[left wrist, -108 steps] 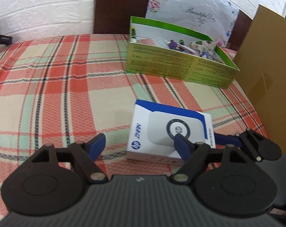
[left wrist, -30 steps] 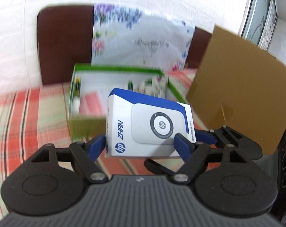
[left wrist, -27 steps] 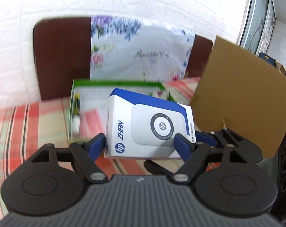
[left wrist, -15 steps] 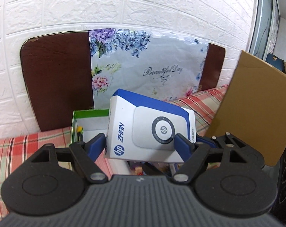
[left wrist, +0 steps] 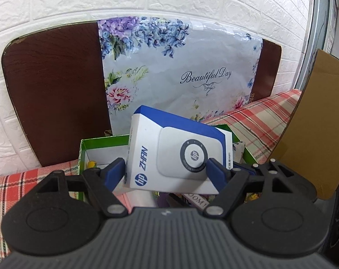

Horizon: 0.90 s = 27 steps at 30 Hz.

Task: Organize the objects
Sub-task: 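Lower the HP ZHAN box into the green box and open the left gripper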

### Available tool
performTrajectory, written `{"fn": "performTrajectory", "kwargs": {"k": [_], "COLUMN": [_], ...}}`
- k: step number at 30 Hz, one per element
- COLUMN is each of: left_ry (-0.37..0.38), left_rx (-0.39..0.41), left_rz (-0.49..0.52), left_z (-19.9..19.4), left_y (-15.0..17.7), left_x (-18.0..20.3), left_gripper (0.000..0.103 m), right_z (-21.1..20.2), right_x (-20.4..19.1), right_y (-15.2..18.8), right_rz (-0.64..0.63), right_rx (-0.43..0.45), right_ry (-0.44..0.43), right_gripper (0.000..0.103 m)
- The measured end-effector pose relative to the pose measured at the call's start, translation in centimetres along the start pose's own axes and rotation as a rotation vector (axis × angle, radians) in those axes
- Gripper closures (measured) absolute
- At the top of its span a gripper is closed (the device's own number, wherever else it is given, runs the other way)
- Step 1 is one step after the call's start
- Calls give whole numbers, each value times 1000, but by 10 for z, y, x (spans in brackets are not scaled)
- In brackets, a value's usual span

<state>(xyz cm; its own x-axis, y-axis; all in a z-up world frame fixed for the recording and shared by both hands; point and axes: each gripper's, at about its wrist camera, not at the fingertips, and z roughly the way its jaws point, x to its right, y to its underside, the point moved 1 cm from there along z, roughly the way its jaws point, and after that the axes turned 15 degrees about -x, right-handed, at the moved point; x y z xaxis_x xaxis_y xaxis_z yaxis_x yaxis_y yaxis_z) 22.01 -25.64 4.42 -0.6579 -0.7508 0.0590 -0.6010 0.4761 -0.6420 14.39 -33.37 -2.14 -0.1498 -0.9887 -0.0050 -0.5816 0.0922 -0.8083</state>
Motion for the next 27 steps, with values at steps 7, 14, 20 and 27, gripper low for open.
{"fn": "performTrajectory", "kwargs": {"k": [7, 14, 20, 27], "left_ry": [-6, -24, -41, -67], "left_rx": [-8, -31, -37, -54], "left_rz": [3, 4, 1, 18], "left_z": [8, 21, 28, 38], "left_y": [-2, -4, -6, -7], "left_x": [-2, -2, -4, -1], "left_gripper": [22, 22, 22, 22], "right_z": [9, 21, 24, 28], "right_x": [2, 0, 0, 0], "right_y": [0, -2, -4, -5], "right_rz": [3, 4, 4, 9], "right_rx": [-15, -54, -62, -70], "right_ry": [3, 21, 36, 56], "right_gripper": [22, 23, 25, 25]}}
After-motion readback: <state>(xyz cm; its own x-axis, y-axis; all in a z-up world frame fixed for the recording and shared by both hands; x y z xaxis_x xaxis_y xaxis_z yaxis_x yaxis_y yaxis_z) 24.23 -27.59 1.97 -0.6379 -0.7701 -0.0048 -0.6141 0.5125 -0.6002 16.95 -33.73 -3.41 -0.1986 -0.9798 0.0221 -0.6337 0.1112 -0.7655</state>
